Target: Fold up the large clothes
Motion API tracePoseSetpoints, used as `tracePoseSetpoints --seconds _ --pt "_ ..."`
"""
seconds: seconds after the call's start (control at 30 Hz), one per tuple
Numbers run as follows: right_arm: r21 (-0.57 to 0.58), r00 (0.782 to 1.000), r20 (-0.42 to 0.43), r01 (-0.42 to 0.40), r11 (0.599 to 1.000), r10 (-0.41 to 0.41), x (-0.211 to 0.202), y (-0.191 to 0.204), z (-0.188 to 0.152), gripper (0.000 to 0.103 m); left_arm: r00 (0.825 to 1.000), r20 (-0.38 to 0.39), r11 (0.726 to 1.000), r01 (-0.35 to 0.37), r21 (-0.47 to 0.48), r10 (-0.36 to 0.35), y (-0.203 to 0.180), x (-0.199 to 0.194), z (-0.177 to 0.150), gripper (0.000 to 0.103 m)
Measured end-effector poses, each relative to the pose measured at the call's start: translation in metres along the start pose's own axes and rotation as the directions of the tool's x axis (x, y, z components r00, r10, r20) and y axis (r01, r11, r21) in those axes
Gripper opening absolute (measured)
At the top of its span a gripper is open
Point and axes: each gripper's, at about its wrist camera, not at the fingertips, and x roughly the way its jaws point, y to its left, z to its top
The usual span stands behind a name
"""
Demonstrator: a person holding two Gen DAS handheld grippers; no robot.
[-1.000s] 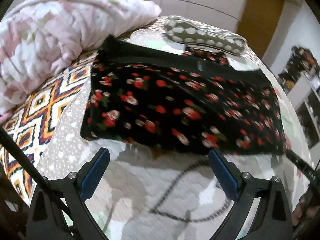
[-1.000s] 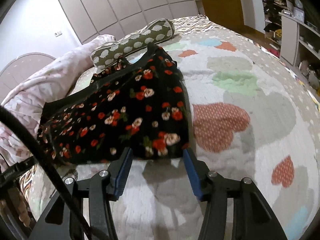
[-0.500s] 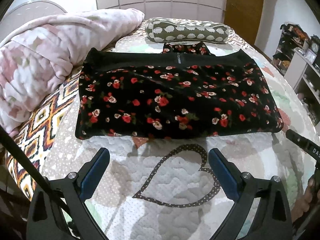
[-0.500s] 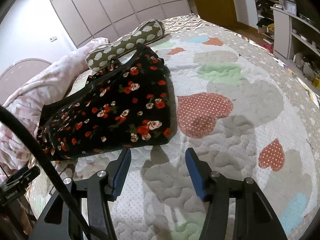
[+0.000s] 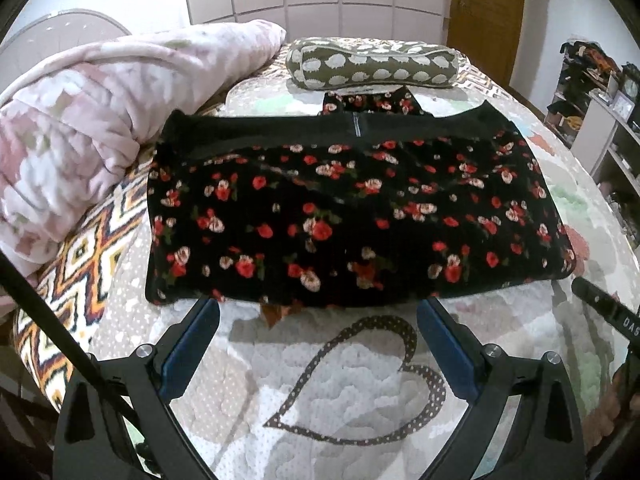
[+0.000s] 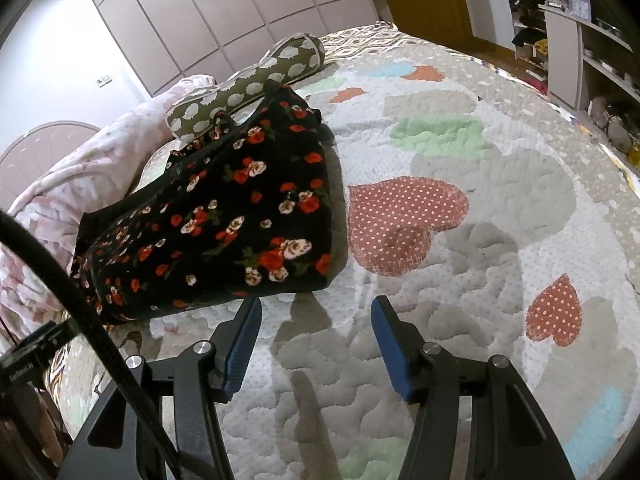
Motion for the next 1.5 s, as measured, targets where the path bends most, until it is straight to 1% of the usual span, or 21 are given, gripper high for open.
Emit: tracePoseSetpoints --seconds 0.13,0.23,0.33,0.47,0.63,0.83,0.97,1.07,1.13,1.23,1.3,1.33,1.37,1.4,1.43,1.47,1.5 --pt "0.012 1.000 -0.017 0.001 1.000 -0.001 0.008 -0.006 -0.002 0.064 1.000 0.029 1.000 -0.008 0.015 0.007 -0.003 -0.002 0.011 0.095" --pt "0.012 1.000 -0.026 0.001 1.000 -0.001 0.013 -0.010 -0.006 0.064 0.999 0.034 0.999 -0.013 0.031 0.012 -0.006 0.000 0.018 0.093" --pt "0.001 1.000 -0.015 -0.002 1.000 0.002 0.014 -0.009 -0.009 0.068 0.999 0.036 0.999 -0.022 0.046 0.020 -0.010 0.002 0.022 0.092" --pt "-0.022 1.000 -0.011 0.001 1.000 -0.001 0.016 -0.005 -0.010 0.074 0.999 0.031 0.998 -0.026 0.060 0.024 -0.013 0.006 0.025 0.092" --pt "-0.045 1.000 0.001 0.007 0.999 -0.007 0.018 -0.003 -0.013 0.077 0.999 0.015 0.996 -0.042 0.078 0.041 -0.016 0.016 0.030 0.092" --pt "-0.079 1.000 0.015 0.025 0.997 -0.024 0.019 0.003 -0.017 0.081 0.999 -0.001 0.996 -0.052 0.078 0.052 -0.013 0.031 0.039 0.092" --pt "-0.102 0.999 0.021 0.037 0.994 -0.035 0.021 0.008 -0.019 0.085 0.997 -0.030 0.996 -0.068 0.053 0.070 -0.005 0.054 0.046 0.092" --pt "-0.129 0.999 0.024 0.051 0.990 -0.048 0.024 0.013 -0.021 0.088 0.991 -0.089 0.994 -0.092 0.062 0.098 -0.003 0.085 0.047 0.092" --pt "-0.145 0.998 0.025 0.062 0.987 -0.059 0.025 0.015 -0.023 0.089 0.987 -0.119 0.992 -0.096 0.077 0.105 -0.005 0.102 0.044 0.092" --pt "-0.161 0.998 0.022 0.068 0.985 -0.065 0.026 0.018 -0.023 0.091 0.987 -0.101 0.990 -0.116 0.084 0.124 -0.010 0.108 0.041 0.093" --pt "-0.148 0.999 0.012 0.045 0.988 -0.044 0.023 0.015 -0.020 0.091 0.987 -0.100 0.990 -0.115 0.086 0.124 -0.010 0.107 0.042 0.093" --pt "-0.120 1.000 0.006 0.013 0.993 -0.012 0.020 0.010 -0.017 0.091 0.988 -0.103 0.991 -0.103 0.080 0.111 -0.008 0.106 0.043 0.093" --pt "-0.072 0.999 0.004 -0.036 0.997 0.036 0.016 0.003 -0.014 0.091 0.990 -0.105 0.994 -0.088 0.071 0.095 -0.005 0.105 0.043 0.093" --pt "-0.001 0.995 0.005 -0.103 0.995 0.103 0.012 -0.007 -0.009 0.091 0.992 -0.105 0.996 -0.069 0.055 0.074 -0.001 0.101 0.043 0.093" --pt "0.063 0.988 0.004 -0.154 0.986 0.154 0.010 -0.016 -0.005 0.091 0.993 -0.103 0.998 -0.054 0.038 0.058 0.002 0.098 0.045 0.093" --pt "0.116 0.981 -0.001 -0.193 0.974 0.194 0.011 -0.024 -0.001 0.091 0.995 -0.097 0.999 -0.033 0.008 0.034 0.007 0.092 0.045 0.093" --pt "0.147 0.977 -0.007 -0.211 0.966 0.215 0.014 -0.028 0.003 0.090 0.996 -0.092 1.000 -0.018 -0.014 0.017 0.011 0.087 0.044 0.093"
